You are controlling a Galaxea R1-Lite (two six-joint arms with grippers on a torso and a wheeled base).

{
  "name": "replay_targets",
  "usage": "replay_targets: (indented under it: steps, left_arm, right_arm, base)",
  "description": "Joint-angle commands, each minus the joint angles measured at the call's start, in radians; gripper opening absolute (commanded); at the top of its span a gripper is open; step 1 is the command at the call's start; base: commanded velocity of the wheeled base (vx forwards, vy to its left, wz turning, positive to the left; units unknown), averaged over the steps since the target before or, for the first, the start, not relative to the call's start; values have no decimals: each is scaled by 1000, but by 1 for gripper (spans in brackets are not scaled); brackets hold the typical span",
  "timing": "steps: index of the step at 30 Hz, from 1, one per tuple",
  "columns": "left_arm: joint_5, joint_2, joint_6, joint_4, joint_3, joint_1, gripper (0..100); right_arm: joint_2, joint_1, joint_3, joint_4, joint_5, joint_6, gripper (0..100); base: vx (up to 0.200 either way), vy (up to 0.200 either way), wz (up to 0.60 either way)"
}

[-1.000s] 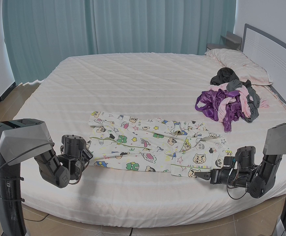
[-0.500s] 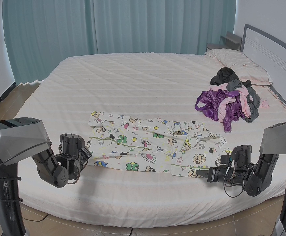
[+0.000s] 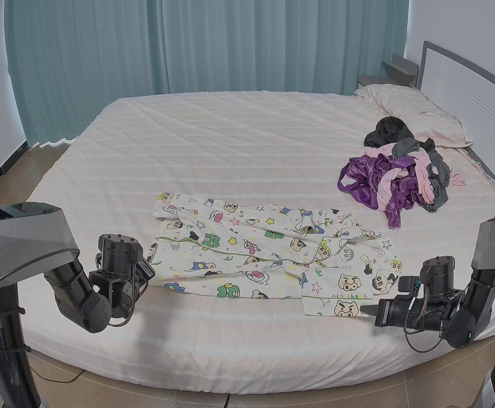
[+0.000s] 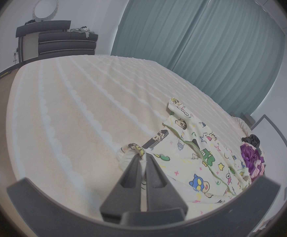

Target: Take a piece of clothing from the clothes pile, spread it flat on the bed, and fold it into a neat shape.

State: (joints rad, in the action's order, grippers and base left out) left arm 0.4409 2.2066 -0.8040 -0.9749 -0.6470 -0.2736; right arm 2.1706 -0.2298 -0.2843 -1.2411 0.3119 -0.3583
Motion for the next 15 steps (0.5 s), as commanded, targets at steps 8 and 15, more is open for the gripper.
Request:
replay_targets:
  steps: [8,15]
  left_arm:
    - [39,-120,60,-82,221,-35,0]
    - [41,-123,106,-171,359,-75,0]
  right_arm:
    - [-233,17,264,0,7,-5,0]
    - [-288,23,284,109,-1,-4,0]
  base:
    - [0,0,0]
    - [0,0,0]
